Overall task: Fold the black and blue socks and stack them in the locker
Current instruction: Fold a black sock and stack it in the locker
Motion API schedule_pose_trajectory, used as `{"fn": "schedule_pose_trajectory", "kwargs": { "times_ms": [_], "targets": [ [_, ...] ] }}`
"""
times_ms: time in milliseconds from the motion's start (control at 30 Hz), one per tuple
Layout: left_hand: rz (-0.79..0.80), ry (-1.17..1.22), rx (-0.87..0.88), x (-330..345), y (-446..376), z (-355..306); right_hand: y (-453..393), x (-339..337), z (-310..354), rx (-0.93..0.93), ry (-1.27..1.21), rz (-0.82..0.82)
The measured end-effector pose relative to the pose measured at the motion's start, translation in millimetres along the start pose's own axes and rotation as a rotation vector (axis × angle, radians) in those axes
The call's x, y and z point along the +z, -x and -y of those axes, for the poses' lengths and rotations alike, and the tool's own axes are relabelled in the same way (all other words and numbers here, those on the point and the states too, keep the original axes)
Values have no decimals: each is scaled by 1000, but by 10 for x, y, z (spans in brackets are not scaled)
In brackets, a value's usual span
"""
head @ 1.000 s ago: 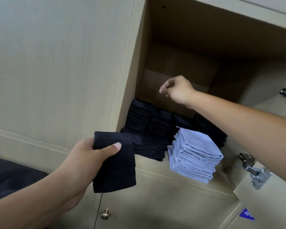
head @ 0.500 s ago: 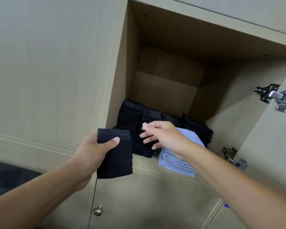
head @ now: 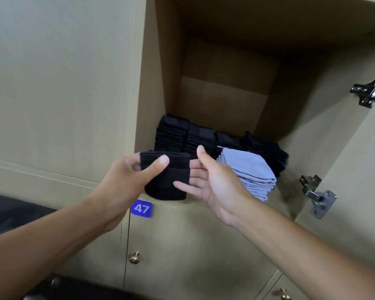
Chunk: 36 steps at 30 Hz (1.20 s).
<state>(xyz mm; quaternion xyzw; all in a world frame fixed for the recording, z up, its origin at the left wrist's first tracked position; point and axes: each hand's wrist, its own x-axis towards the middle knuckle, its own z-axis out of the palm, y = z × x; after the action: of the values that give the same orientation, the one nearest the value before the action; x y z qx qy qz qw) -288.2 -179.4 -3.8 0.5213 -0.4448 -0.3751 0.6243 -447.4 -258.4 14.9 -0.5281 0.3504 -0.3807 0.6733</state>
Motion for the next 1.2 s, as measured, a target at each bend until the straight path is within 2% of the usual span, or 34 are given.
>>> {"fn": "schedule_pose_trajectory", "kwargs": {
  "times_ms": [100,200,400,600,700,967,1067,1200],
  "targets": [
    [13,-3,-13,-13,-21,-38,-19,-42,52,-184,34,-85],
    [-19,51,-58,-33,-13,-66,36,-85,128,-383,196,-90],
    [-97,138,-118,-32,73,-95,110,-142,180,-599,440,49],
    [-100,171,-108,-75,60,-141,104,-113,156,-614,429,62],
    [-95,88,-54,-105,42,-146,134,-102,171,-594,459,71],
    [92,-128,89,-84,80,-199,157,-104,208,-529,439,201],
    [105,-112,79,-70,82,-170,129,-117,186,-500,375,146],
    [80,-33,13,-40,62,-131,83,-151,167,-396,397,-34]
  ]
}}
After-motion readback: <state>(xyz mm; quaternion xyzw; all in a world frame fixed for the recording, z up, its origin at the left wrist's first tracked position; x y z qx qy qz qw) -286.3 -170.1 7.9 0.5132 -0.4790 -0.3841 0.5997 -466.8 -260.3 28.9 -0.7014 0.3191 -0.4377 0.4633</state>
